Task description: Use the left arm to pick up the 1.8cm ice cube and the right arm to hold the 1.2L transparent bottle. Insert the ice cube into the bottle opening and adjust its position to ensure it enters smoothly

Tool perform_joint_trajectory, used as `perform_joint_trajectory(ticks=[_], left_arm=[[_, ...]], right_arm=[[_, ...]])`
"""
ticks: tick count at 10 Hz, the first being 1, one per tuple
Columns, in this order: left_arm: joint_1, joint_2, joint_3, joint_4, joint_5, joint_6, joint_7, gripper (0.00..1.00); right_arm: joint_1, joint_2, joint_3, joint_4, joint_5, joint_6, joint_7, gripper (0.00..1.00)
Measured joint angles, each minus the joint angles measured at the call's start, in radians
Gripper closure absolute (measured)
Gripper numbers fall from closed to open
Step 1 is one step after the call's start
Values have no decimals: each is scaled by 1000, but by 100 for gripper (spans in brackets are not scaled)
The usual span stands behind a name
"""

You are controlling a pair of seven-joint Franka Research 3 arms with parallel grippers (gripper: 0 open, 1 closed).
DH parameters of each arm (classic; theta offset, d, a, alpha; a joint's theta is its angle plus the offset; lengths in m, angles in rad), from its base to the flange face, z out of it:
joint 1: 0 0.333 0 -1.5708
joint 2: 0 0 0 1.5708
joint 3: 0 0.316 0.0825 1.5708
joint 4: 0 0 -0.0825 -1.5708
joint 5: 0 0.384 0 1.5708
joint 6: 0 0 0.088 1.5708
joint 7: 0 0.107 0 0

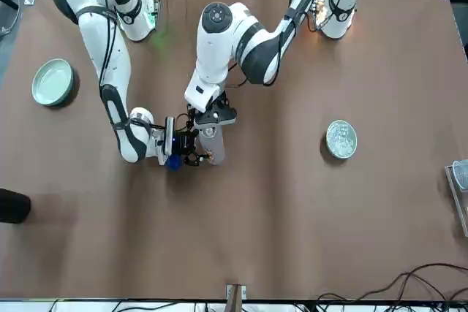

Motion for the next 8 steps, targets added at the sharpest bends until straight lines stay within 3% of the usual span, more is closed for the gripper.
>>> perform_joint_trajectory(ticks=[3, 8], left_arm=[[0, 0, 0, 0, 0, 0, 0, 8], [4, -3, 9, 19, 2, -37, 38, 0]], right_arm=[[0, 0, 0, 0, 0, 0, 0, 0], [-9, 0, -5, 1, -1, -12, 0, 0]])
